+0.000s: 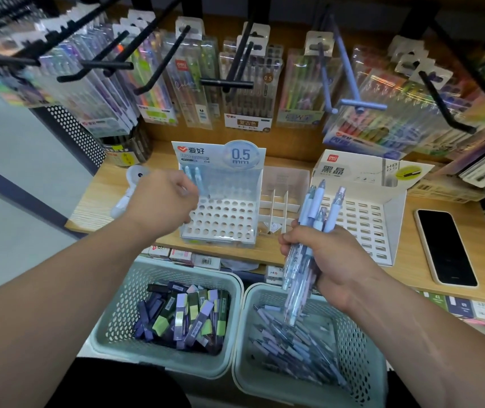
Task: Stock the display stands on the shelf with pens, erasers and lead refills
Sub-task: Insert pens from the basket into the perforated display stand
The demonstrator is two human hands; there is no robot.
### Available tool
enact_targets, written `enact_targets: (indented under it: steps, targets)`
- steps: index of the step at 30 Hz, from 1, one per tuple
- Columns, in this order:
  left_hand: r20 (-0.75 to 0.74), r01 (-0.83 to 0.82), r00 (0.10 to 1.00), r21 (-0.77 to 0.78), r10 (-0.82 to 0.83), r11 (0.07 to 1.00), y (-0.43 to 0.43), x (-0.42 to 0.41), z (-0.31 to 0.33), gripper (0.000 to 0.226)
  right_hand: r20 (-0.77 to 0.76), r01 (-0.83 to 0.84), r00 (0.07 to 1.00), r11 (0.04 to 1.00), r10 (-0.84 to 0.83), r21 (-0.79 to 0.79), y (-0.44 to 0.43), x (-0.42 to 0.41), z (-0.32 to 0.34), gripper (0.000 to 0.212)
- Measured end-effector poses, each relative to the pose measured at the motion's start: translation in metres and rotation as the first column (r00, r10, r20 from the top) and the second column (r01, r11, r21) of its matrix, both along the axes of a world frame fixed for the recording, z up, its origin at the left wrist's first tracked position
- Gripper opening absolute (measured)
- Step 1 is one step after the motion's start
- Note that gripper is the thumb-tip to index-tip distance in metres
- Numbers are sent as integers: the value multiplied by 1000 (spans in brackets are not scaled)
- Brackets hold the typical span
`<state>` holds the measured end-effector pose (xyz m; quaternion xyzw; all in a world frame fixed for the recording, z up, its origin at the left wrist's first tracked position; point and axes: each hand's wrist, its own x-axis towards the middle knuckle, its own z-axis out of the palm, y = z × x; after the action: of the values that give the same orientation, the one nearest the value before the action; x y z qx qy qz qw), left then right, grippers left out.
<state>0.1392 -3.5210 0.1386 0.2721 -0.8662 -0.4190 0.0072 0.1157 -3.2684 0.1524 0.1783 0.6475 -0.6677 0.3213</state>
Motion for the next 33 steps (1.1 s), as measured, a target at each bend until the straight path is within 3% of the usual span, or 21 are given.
enact_targets:
  steps: [5,8,21,28,33]
  targets:
    - [-116,-102,989,-110,89,989,-1,-7,-8,10,-20,1,1000,1000,-1,18,1,2,-2,16]
    - [-146,-76,988,-172,51,982,-3,-13,-17,4,-25,2,1000,1000,-1,12,4,3,-1,16]
    - [-158,-10,986,-380,-55,925,-2,-23,-21,11,-24,5,1000,1000,-5,13,11,-1,1,15]
    - [-233,-111,972,-363,26,925,-1,-25,-17,25,-27,11,1000,1000,-10,14,11,-1,2,14]
    - [-226,-57,973,-399,-38,915,-2,-28,-17,23,-27,22,999,1000,-22,18,11,-1,2,14]
